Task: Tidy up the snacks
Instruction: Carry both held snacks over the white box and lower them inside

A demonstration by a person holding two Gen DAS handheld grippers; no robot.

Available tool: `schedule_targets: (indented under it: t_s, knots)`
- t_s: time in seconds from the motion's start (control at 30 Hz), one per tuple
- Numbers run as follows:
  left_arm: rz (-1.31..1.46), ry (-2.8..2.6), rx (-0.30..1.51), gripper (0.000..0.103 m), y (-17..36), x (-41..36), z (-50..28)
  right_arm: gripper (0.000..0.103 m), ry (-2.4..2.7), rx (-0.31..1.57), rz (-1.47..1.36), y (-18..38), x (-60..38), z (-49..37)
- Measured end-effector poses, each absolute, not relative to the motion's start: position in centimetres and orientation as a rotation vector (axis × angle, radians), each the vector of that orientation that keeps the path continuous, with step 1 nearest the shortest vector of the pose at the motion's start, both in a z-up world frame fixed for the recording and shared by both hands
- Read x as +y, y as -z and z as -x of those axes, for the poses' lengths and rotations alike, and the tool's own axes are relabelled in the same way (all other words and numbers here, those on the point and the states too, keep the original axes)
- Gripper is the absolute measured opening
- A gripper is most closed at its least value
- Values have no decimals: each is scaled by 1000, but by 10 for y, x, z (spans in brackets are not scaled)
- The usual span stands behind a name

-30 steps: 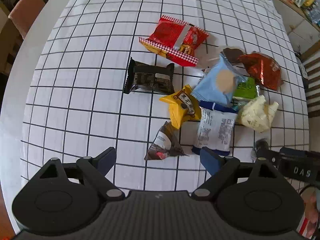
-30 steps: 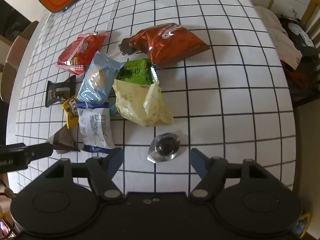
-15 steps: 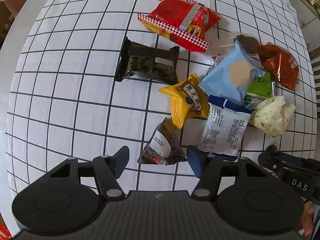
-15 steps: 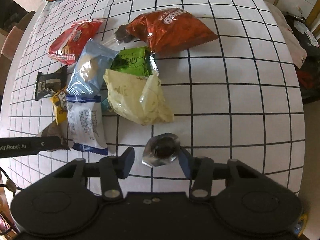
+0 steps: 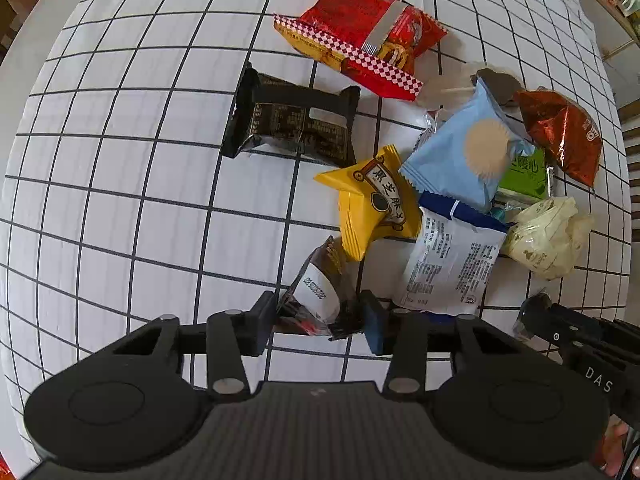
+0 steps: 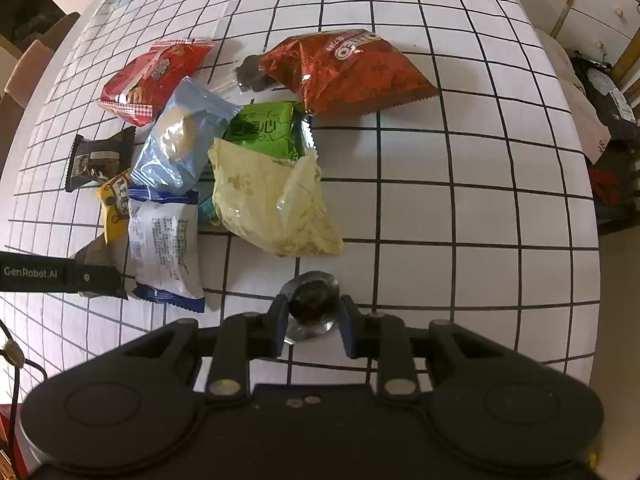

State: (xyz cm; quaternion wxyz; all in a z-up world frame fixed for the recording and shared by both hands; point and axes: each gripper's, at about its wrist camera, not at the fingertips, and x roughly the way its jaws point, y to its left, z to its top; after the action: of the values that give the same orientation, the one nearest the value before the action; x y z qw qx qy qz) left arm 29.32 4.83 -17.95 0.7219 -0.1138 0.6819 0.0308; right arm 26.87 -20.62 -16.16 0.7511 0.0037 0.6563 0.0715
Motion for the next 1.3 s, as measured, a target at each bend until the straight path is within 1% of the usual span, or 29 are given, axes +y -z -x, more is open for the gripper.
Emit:
schedule_targets:
  t_s: [0.1, 0.37, 0.63, 1.03, 1.3]
  knots:
    - [267, -60, 1491, 41, 180, 49, -292, 25, -159, 1432, -16, 161, -208, -268]
    - [300, -79, 1485, 40, 179, 63, -285, 25, -163, 1430, -41, 157, -212, -265]
    - [307, -78, 1462, 40, 172, 53, -284, 25, -180, 1406, -58, 142, -213, -258]
    - [309, -71, 1407, 39, 141, 68, -267, 25, -226, 1349, -82, 107, -213, -242]
    - [284, -33, 1351, 39, 113, 65, -249, 25, -273, 1295, -86, 69, -215, -218]
